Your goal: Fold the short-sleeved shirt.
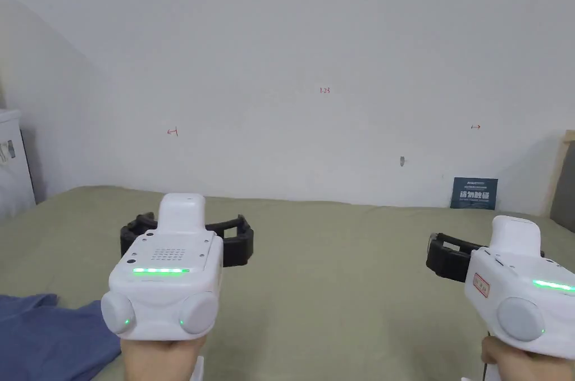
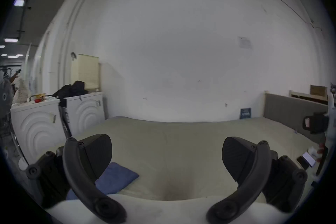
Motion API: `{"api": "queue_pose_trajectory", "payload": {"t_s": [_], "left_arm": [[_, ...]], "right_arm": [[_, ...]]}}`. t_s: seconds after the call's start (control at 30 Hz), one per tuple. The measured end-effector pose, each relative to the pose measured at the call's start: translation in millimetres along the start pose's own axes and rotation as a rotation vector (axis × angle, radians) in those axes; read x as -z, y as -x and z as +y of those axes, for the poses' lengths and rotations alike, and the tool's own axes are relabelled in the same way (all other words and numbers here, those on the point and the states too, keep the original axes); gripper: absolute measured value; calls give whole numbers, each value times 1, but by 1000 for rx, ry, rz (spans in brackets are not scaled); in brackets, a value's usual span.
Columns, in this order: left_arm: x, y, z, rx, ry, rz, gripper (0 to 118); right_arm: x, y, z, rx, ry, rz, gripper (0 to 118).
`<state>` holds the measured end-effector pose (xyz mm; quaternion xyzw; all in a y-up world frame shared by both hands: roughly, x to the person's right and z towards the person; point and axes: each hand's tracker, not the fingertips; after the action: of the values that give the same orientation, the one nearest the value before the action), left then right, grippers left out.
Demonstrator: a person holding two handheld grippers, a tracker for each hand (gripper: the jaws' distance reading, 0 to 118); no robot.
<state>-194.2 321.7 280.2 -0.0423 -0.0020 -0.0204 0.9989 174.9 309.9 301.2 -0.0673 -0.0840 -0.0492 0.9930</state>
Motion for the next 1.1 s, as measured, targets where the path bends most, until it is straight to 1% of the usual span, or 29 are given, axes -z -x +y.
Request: {"api": "queue_pose_trajectory", "payload": {"t_s": [0.07,0.13,0.17,0.23,0.3,0.43,0.57,0.67,0.8,0.9,0.97,1.0,1.03,1.07,1.1], "left_arm": [[0,-1,-4,11,-28,24,118],[-2,-1,-3,2,-53,33,118],[-2,0,-2,-17,-57,31,118],[-3,1,5,-68,-44,37,118],[-1,3,9,-88,-29,45,118],[4,6,10,-100,-20,51,118],[4,3,8,-73,-19,67,118],[8,0,10,-80,6,33,118],[5,0,12,-89,-27,-26,118],[2,3,18,-131,-33,-29,118],[2,4,24,-132,-34,-13,118],[3,3,26,-120,-35,0,118],[3,3,26,-102,-35,11,118],[2,3,24,-79,-34,16,116],[1,3,23,-66,-33,17,108]], "right_arm": [[-2,-2,4,-2,-8,7,117],[-6,1,9,-29,-20,8,117],[-6,2,12,-49,-22,-2,117],[-8,1,16,-68,-37,-7,117],[-12,4,20,-82,-47,-10,117],[-15,6,22,-87,-51,6,117],[-16,10,19,-96,-53,0,117],[-15,12,19,-97,-38,16,117],[-15,15,20,-112,-18,31,117],[-19,18,26,-119,-33,30,117],[-19,17,31,-114,-41,42,115],[-20,18,34,-110,-41,45,111],[-21,19,35,-108,-41,44,92],[-22,19,36,-110,-45,39,58],[-23,20,36,-119,-53,34,14]]}}
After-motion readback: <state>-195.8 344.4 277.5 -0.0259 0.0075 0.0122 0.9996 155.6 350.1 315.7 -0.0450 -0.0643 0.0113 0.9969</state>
